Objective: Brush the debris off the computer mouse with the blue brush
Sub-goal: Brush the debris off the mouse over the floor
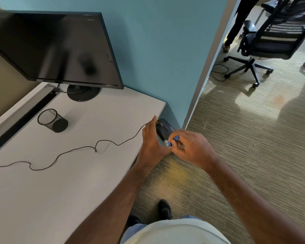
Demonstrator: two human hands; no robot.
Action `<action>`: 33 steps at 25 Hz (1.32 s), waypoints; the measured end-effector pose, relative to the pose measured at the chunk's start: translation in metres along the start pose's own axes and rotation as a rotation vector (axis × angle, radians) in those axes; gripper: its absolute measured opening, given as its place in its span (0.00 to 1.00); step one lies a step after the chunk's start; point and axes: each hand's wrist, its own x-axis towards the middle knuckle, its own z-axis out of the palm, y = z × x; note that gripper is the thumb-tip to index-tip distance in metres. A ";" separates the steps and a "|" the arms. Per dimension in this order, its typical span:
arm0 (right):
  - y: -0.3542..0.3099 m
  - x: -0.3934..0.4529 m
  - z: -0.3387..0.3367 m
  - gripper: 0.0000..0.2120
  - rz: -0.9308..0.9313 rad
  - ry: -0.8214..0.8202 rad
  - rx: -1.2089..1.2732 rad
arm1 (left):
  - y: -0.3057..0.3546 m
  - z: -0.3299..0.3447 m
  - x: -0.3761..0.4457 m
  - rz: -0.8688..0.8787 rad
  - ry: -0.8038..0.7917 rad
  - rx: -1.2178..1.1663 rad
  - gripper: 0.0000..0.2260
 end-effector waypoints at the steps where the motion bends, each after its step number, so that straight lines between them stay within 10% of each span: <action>1: 0.002 -0.001 0.000 0.06 0.005 0.008 -0.005 | 0.000 0.000 0.000 0.004 -0.004 0.000 0.56; 13: 0.019 -0.004 -0.016 0.04 0.213 0.258 0.319 | 0.004 -0.004 0.001 -0.046 -0.049 0.003 0.59; 33: 0.031 -0.012 -0.016 0.05 0.354 0.216 0.455 | 0.003 -0.003 -0.003 -0.056 -0.055 -0.029 0.59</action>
